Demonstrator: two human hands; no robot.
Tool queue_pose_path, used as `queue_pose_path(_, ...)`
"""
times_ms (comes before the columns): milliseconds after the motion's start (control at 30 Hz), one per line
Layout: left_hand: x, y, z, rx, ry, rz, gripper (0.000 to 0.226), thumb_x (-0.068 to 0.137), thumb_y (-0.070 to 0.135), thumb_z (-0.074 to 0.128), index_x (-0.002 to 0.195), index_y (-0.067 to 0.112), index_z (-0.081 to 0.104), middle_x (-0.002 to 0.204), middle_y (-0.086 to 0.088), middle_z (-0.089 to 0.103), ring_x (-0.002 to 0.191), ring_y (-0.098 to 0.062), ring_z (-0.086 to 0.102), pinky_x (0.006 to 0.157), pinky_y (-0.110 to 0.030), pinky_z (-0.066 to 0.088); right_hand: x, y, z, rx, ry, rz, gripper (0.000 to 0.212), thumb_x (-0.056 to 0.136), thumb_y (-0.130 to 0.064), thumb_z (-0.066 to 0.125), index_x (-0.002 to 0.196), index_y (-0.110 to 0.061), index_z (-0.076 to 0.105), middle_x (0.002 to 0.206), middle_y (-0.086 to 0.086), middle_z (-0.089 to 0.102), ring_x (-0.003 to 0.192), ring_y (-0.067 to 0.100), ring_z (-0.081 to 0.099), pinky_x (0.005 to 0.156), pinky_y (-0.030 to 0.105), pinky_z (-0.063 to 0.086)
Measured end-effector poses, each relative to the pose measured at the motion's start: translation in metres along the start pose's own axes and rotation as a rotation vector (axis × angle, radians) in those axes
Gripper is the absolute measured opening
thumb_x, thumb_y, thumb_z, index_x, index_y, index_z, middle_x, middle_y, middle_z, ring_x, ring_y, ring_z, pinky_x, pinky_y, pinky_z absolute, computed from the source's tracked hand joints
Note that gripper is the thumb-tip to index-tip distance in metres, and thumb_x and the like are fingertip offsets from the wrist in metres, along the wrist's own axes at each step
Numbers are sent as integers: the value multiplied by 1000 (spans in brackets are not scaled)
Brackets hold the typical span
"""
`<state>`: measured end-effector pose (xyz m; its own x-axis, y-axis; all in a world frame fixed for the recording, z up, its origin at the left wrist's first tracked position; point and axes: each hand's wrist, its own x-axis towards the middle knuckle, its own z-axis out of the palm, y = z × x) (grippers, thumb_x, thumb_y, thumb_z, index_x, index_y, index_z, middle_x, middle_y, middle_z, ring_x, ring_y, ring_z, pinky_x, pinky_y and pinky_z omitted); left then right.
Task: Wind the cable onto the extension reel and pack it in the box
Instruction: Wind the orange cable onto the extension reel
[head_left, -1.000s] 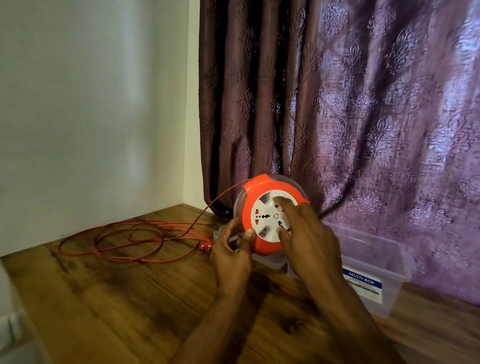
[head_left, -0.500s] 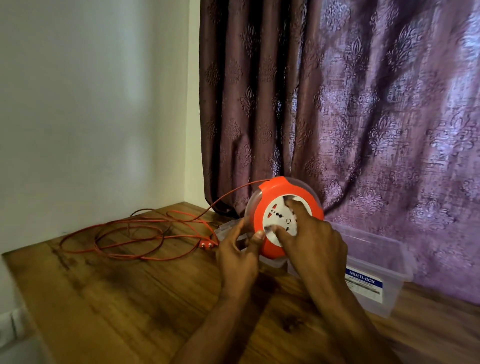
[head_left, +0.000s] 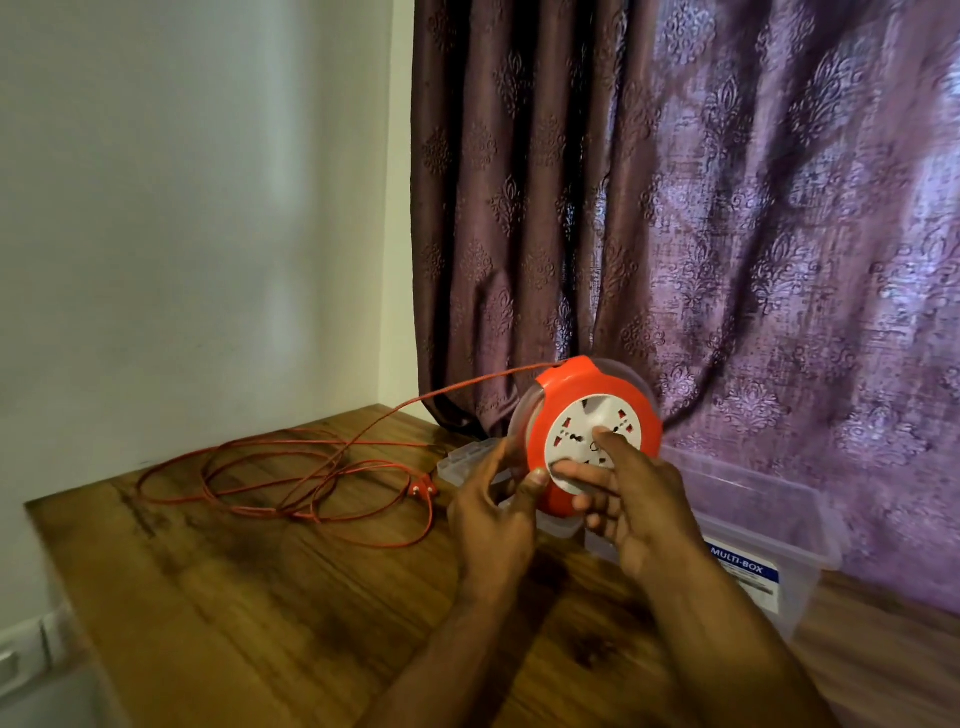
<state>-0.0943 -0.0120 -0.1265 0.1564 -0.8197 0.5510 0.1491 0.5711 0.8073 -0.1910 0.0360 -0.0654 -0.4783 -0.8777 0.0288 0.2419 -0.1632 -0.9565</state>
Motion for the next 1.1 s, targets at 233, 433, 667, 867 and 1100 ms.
queue_pose_path(233, 8, -9, -5, -46, 51, -76, 39, 86, 15, 72, 124, 12, 65, 116, -6, 71, 109, -20, 67, 88, -39, 59, 1, 0, -2, -567, 98, -269, 26, 93, -36, 57, 106, -14, 59, 83, 7, 75, 53, 23, 62, 53, 29, 49)
queue_pose_path(433, 7, -7, -4, -48, 43, -101, 40, 86, 18, 72, 125, 14, 64, 119, -5, 70, 111, -21, 65, 90, -48, 58, -4, 3, -3, -1382, 188, -759, 54, 93, -44, 51, 142, -42, 28, 128, 4, 56, 105, 33, 61, 76, 40, 49)
queue_pose_path(667, 4, -5, -2, 8, 1, -31, 36, 84, 20, 74, 120, 23, 67, 111, 18, 68, 100, 10, 63, 81, -17, 57, 3, 18, -8, -1432, 258, -815, 65, 91, -63, 43, 146, -42, 16, 122, 6, 62, 99, 31, 65, 73, 39, 51)
queue_pose_path(867, 1, -9, 1, 52, -21, -22, 41, 82, 23, 76, 122, 21, 67, 111, 16, 68, 96, 16, 60, 78, -10, 52, 8, 16, -12, -1239, 374, -666, 63, 81, -70, 54, 133, -38, 38, 111, 14, 67, 98, 39, 63, 74, 41, 49)
queue_pose_path(1100, -3, -8, 3, 34, -46, -33, 42, 81, 20, 78, 121, 25, 66, 107, 20, 66, 92, 22, 59, 72, -3, 50, 10, 6, -11, -558, 245, -286, 57, 72, -70, 63, 101, -21, 52, 66, 1, 74, 46, 21, 66, 53, 35, 53)
